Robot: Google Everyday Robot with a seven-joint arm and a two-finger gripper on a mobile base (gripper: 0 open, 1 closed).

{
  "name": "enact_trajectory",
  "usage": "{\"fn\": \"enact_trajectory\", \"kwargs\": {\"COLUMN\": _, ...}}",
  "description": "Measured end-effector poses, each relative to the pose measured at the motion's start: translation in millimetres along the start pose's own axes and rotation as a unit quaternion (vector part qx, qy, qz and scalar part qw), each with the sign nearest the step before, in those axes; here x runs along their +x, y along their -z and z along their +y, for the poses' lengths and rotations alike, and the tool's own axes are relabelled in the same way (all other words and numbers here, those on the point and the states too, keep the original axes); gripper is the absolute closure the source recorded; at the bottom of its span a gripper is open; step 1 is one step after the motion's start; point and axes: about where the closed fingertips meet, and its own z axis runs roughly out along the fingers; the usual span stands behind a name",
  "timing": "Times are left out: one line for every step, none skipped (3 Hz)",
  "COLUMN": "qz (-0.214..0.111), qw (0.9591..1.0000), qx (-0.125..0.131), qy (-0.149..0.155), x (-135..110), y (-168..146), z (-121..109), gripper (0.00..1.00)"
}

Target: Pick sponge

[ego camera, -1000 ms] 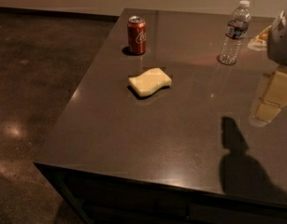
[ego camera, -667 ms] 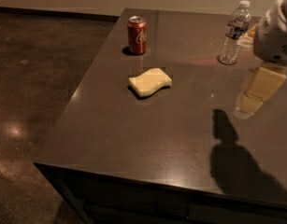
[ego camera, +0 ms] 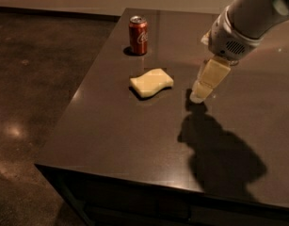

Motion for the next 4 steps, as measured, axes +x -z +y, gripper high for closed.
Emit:
{"fn": "enact_trajectory", "kwargs": {"qz": -0.018, "qw": 0.9998, "qx": -0.009, "qy": -0.005, "x": -26.0, "y": -34.0, "z": -18.3, "gripper": 0.0}}
{"fn": "enact_trajectory", "kwargs": {"qz": -0.031, "qw": 0.9991, "qx": -0.029, "qy": -0.006, "x": -48.1, "y": -68.5, "z": -27.5, "gripper": 0.0}}
{"fn": "enact_trajectory", "kwargs": {"qz": -0.044, "qw": 0.9978, "qx": -0.049, "qy": -0.005, "x": -64.8, "y": -98.8, "z": -27.4, "gripper": 0.0}}
{"fn": "enact_trajectory", "kwargs": {"qz": -0.053, "qw": 0.9963, "qx": -0.068, "qy": -0.005, "x": -74.8, "y": -124.4, "z": -24.3, "gripper": 0.0}}
